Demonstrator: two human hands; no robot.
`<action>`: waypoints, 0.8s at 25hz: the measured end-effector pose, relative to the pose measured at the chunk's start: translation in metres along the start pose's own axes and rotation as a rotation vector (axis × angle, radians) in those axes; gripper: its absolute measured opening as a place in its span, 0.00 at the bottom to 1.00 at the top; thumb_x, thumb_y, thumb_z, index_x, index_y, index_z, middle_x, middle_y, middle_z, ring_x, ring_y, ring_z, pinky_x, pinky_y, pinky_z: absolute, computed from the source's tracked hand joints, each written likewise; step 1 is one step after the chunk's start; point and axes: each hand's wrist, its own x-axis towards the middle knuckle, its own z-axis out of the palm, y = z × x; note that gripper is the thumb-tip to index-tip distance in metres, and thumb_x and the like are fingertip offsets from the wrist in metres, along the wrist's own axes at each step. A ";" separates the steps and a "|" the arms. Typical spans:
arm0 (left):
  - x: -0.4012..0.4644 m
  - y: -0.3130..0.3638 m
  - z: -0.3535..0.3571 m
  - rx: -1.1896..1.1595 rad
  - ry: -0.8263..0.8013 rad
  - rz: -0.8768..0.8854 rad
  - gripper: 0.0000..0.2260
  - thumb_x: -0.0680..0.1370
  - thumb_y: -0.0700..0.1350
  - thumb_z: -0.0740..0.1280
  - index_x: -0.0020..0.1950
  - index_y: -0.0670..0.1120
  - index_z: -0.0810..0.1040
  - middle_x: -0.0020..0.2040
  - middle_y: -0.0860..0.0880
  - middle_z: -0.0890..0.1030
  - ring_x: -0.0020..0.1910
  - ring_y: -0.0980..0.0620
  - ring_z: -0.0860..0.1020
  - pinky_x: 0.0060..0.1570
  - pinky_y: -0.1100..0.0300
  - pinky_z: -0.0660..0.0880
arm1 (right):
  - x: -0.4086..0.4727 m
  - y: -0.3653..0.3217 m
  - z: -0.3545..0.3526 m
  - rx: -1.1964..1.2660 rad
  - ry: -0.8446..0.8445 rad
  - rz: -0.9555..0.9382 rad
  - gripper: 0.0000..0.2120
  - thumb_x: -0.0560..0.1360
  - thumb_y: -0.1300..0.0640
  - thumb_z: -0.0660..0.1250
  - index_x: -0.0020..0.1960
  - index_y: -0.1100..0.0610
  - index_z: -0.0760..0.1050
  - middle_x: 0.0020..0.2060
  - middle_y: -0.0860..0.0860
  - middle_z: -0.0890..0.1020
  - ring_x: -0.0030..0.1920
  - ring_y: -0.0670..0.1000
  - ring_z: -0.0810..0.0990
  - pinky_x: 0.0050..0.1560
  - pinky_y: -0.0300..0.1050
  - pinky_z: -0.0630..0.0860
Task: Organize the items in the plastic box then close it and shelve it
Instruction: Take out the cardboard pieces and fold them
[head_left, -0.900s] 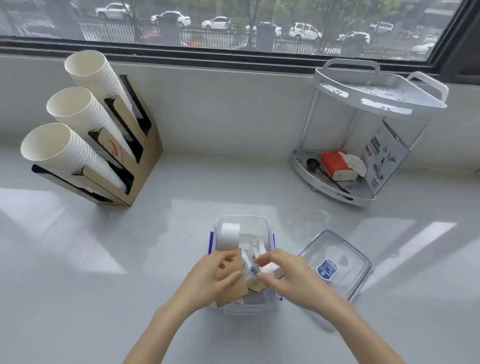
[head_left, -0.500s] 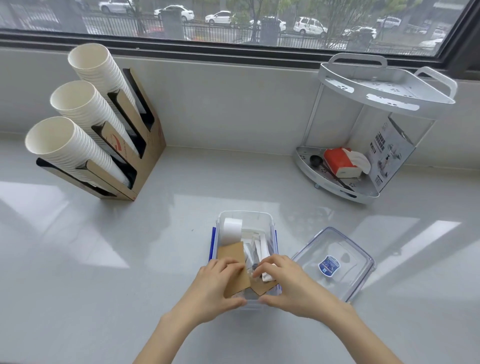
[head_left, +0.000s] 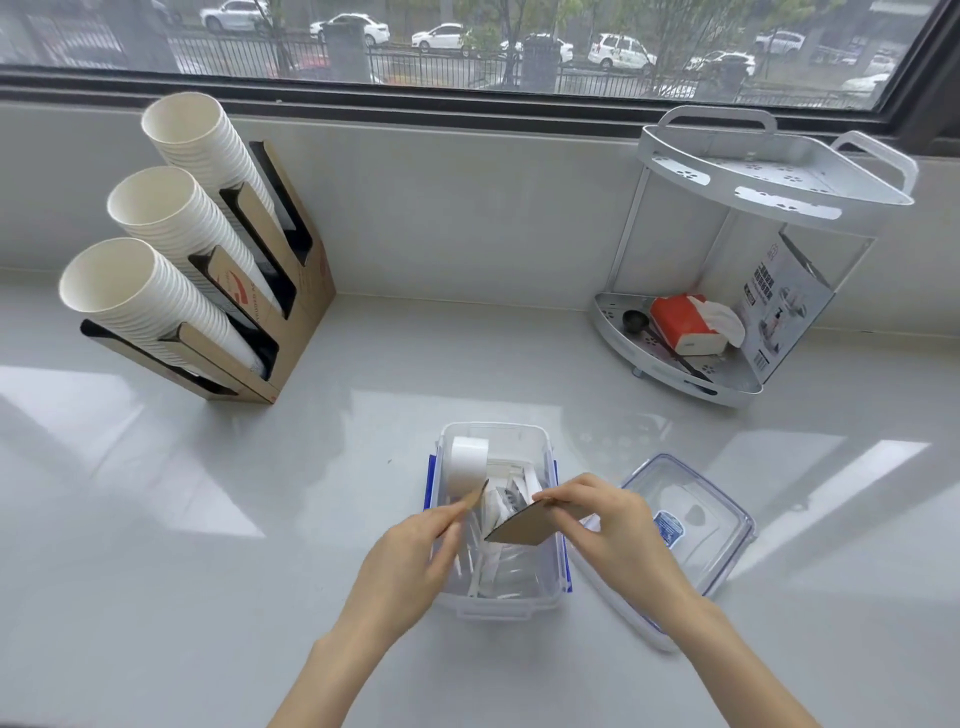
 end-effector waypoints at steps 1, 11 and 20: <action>0.001 0.002 -0.004 -0.035 0.053 -0.038 0.12 0.78 0.44 0.58 0.58 0.51 0.76 0.47 0.58 0.81 0.42 0.58 0.76 0.42 0.77 0.67 | 0.002 -0.002 -0.001 0.048 0.039 0.014 0.08 0.72 0.64 0.67 0.46 0.55 0.82 0.40 0.48 0.83 0.42 0.41 0.78 0.41 0.24 0.69; 0.020 0.010 -0.030 -0.458 0.227 -0.293 0.15 0.79 0.44 0.56 0.38 0.42 0.76 0.35 0.45 0.78 0.37 0.45 0.77 0.37 0.58 0.81 | 0.020 -0.014 -0.011 0.461 0.162 0.198 0.09 0.73 0.60 0.66 0.39 0.47 0.79 0.36 0.44 0.84 0.35 0.38 0.79 0.36 0.24 0.73; 0.016 0.015 -0.030 -0.827 0.148 -0.488 0.13 0.79 0.46 0.55 0.47 0.47 0.79 0.50 0.47 0.81 0.49 0.46 0.80 0.32 0.72 0.76 | 0.023 -0.008 -0.004 0.692 0.123 0.367 0.04 0.74 0.58 0.65 0.47 0.53 0.78 0.45 0.52 0.81 0.46 0.51 0.78 0.53 0.52 0.77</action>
